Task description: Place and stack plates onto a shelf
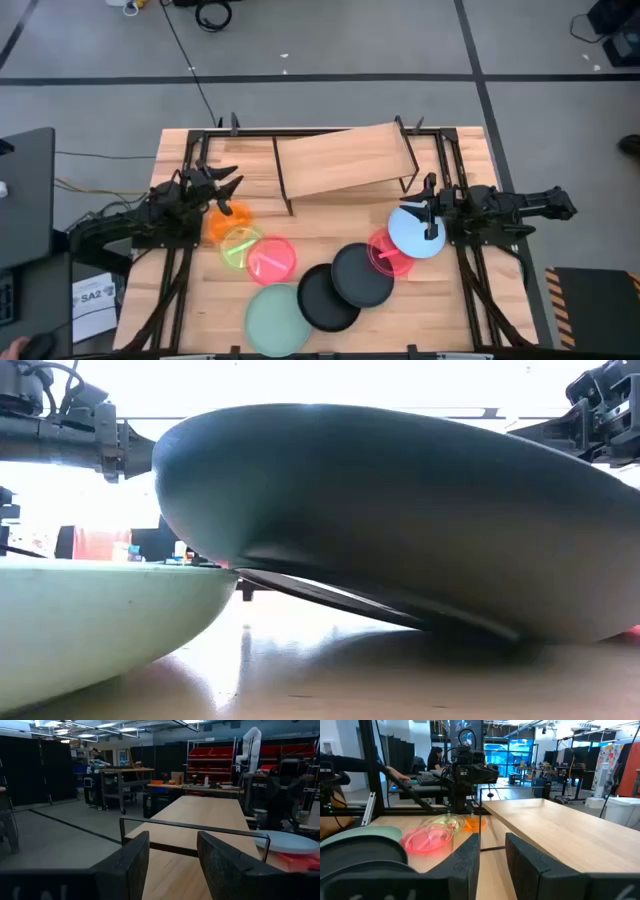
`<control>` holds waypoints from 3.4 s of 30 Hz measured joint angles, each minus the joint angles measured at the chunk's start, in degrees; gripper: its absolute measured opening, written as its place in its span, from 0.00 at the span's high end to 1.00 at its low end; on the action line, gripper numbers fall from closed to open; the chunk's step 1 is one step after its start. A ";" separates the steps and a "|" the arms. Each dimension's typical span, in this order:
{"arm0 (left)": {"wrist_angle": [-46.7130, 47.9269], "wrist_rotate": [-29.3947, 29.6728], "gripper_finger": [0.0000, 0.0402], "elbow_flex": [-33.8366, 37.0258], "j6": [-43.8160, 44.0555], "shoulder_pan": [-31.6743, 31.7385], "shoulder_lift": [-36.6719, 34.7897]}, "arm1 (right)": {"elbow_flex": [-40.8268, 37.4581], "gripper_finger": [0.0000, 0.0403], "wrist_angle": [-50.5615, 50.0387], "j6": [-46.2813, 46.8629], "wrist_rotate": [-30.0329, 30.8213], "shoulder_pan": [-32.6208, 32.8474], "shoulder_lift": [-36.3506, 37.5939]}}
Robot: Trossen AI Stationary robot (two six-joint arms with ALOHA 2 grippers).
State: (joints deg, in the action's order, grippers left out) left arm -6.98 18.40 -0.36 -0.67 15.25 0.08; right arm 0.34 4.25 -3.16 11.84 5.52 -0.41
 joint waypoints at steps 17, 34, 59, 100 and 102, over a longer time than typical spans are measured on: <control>0.03 0.00 0.57 0.00 0.00 0.02 0.34 | 0.00 0.75 0.00 0.00 0.00 0.00 0.00; 0.00 0.01 0.57 0.00 0.00 0.02 0.28 | 0.00 0.75 0.00 0.00 0.00 -0.02 0.00; 0.00 0.01 0.57 0.00 0.00 0.00 0.28 | 0.00 0.75 0.45 0.00 0.00 -0.02 -0.01; 0.00 0.01 0.57 0.00 0.00 0.00 0.28 | 7.44 0.33 4.28 13.90 2.75 0.00 -4.72; 0.00 0.01 0.57 0.00 0.00 0.00 0.28 | 10.10 0.34 1.19 15.44 1.81 0.03 -7.27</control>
State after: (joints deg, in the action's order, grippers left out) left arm -6.98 18.41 -0.36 -0.67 15.25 0.36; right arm 10.44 5.44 12.28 13.65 5.54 -7.68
